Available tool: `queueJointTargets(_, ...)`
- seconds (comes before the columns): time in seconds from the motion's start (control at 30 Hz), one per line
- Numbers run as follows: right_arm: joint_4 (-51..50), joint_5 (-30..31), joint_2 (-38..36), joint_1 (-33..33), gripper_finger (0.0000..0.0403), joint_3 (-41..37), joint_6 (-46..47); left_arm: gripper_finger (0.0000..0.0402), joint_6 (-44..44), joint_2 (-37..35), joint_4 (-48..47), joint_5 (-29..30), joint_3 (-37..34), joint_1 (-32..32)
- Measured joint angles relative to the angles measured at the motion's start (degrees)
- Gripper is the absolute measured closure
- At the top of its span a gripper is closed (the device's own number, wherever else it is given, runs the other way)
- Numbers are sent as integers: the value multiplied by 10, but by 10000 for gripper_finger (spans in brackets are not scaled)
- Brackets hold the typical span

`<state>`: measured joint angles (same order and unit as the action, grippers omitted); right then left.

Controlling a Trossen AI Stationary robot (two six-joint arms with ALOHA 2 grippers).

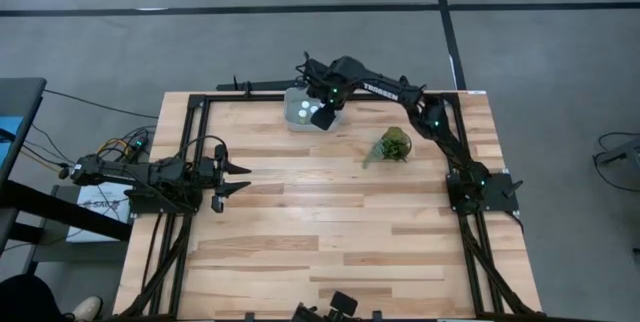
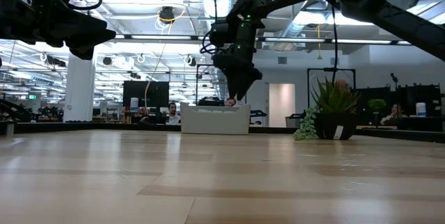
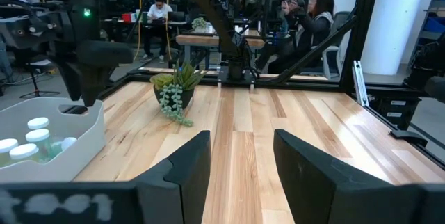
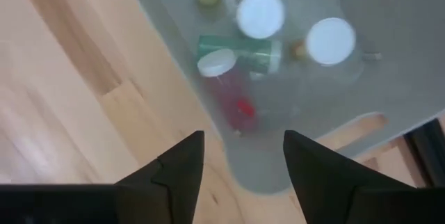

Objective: Pick and place pill bottles into a basket
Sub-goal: Return to Home Position

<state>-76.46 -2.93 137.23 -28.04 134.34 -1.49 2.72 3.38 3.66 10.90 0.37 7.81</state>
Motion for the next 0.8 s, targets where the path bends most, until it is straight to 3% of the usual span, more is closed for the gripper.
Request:
queueJointTargets(0.1, -3, -5, 0, 11, 219, 0, -4, 255, 0, 0, 0, 0, 0, 0)
queueJointTargets(0.33, -7, -92, -17, 52, 231, -1, -48, 255, 0, 0, 0, 0, 0, 0)
queueJointTargets(0.63, -2, -96, -123, 144, 249, -1, -68, 255, 0, 0, 0, 0, 0, 0)
queueJointTargets(0.8, 22, -94, -199, 206, 260, -45, -66, 255, 0, 0, 0, 0, 0, 0)
